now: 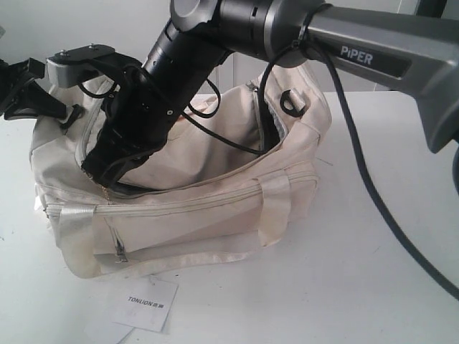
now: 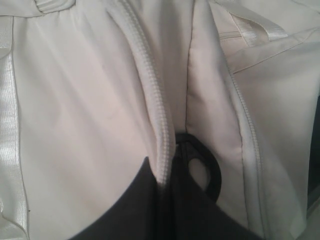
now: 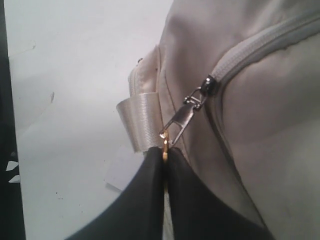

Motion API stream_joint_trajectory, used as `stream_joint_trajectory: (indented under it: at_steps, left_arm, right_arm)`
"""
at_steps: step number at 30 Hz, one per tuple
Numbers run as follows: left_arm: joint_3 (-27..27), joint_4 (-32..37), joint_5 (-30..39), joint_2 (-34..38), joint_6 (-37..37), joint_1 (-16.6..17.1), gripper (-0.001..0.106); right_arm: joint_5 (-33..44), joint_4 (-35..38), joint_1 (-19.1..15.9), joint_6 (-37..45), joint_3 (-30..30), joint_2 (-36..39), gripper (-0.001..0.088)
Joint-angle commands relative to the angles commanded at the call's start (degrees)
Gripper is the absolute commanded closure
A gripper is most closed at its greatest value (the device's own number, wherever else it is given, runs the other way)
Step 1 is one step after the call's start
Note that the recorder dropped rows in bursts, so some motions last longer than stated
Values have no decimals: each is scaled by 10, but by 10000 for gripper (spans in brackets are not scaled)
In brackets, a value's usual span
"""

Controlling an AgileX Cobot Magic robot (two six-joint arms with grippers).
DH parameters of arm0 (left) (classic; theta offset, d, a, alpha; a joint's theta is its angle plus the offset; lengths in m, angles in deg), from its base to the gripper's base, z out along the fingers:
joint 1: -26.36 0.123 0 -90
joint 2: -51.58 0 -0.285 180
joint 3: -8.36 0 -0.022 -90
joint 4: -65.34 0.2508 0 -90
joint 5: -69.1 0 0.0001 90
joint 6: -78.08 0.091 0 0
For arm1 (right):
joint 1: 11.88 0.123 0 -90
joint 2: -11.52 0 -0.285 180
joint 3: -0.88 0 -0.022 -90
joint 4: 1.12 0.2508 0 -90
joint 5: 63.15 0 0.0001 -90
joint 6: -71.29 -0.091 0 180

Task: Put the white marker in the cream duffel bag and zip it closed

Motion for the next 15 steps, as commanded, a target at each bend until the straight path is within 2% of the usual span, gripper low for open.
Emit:
stream_joint_trajectory:
  at_steps: [6,15]
  left_arm:
    - [0,-7,-2,0,0,0,1053]
    - [0,-9,-20,0,0,1,1053]
  right_arm:
    - [0,-27,0,-13,0,0,868]
    - [0,-26,0,-32,0,-4,868]
